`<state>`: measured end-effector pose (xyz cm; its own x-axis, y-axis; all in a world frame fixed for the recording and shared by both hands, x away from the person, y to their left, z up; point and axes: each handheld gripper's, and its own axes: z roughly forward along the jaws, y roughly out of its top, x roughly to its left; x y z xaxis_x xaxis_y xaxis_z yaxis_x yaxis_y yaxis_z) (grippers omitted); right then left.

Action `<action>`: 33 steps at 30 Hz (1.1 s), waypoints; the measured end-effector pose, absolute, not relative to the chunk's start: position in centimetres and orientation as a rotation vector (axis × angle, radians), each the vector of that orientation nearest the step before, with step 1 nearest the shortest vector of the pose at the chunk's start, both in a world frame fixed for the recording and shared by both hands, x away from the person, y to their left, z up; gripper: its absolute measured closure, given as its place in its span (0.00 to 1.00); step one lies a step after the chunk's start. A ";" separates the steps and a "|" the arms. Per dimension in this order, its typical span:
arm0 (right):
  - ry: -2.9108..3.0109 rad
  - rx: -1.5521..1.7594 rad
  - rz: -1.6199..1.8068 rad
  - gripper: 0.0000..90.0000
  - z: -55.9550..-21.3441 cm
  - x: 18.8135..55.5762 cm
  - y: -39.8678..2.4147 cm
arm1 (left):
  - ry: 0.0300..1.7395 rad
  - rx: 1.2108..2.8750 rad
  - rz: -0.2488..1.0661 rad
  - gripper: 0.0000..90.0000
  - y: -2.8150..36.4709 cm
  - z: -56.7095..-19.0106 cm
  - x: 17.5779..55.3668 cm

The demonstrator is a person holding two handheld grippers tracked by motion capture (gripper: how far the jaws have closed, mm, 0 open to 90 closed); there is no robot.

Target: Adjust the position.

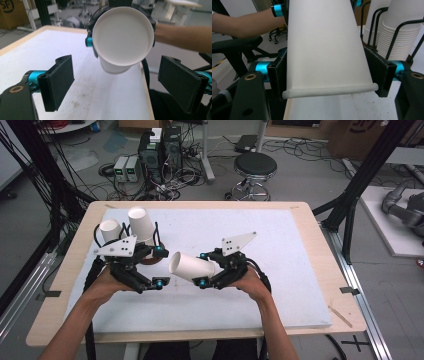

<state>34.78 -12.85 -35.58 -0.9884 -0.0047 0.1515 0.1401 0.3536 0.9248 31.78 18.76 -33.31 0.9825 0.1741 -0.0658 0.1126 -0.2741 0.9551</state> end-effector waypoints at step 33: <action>-2.894 -0.057 -1.111 0.33 -33.4 34.2 -11.2 | 0.240 2.605 -0.011 0.19 16.4 -30.1 32.3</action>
<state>34.23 -11.16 -33.42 -0.9985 0.0196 0.0517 0.0492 0.7425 0.6680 32.25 16.36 -30.05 0.9843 0.1681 -0.0541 0.1725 -0.8491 0.4992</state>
